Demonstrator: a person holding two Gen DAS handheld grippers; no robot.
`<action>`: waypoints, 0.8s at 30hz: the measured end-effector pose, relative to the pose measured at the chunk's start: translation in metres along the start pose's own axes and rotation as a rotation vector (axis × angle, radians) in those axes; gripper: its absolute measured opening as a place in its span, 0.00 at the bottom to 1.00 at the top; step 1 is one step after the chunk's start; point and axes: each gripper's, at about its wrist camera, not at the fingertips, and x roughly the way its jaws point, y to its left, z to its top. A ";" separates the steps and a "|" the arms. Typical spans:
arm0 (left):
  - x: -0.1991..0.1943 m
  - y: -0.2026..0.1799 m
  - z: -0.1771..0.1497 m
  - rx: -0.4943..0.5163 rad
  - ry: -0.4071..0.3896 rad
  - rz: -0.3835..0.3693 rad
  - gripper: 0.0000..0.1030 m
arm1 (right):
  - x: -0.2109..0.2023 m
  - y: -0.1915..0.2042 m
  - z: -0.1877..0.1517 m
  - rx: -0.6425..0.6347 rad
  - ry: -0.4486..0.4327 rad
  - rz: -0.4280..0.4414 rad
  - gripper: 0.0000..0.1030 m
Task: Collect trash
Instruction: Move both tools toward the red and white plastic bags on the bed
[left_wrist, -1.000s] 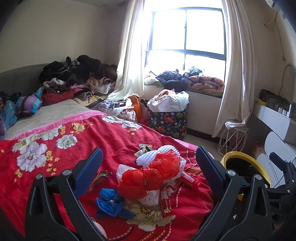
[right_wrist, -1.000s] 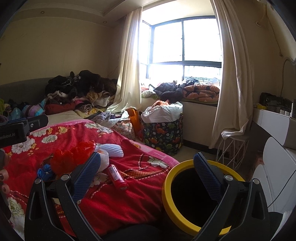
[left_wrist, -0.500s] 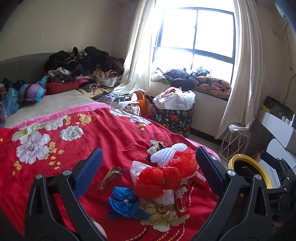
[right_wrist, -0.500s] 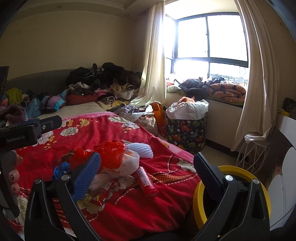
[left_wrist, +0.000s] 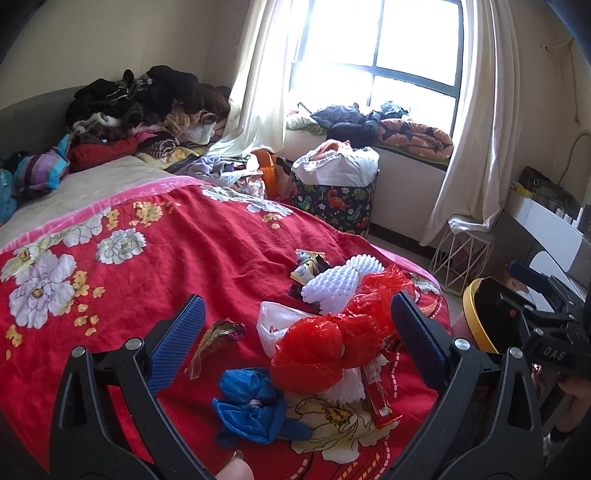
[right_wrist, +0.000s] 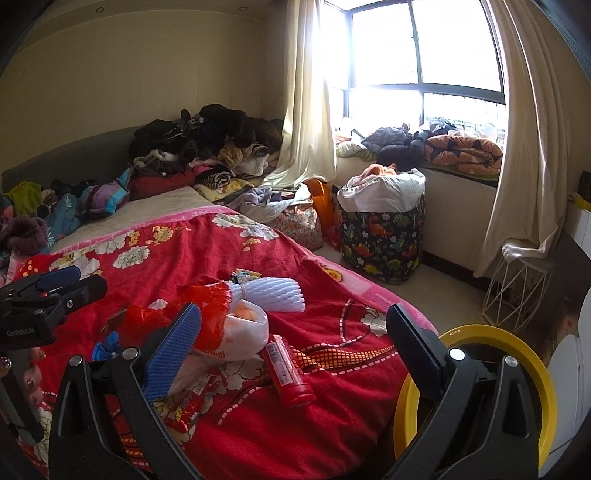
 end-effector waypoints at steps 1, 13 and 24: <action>0.004 -0.001 -0.001 0.003 0.014 -0.005 0.89 | 0.004 -0.004 0.000 0.010 0.014 -0.002 0.94; 0.047 -0.024 -0.012 0.109 0.158 -0.026 0.89 | 0.062 -0.025 0.011 0.103 0.197 0.093 0.63; 0.061 -0.022 -0.018 0.090 0.227 -0.056 0.75 | 0.107 -0.001 0.012 0.068 0.363 0.262 0.49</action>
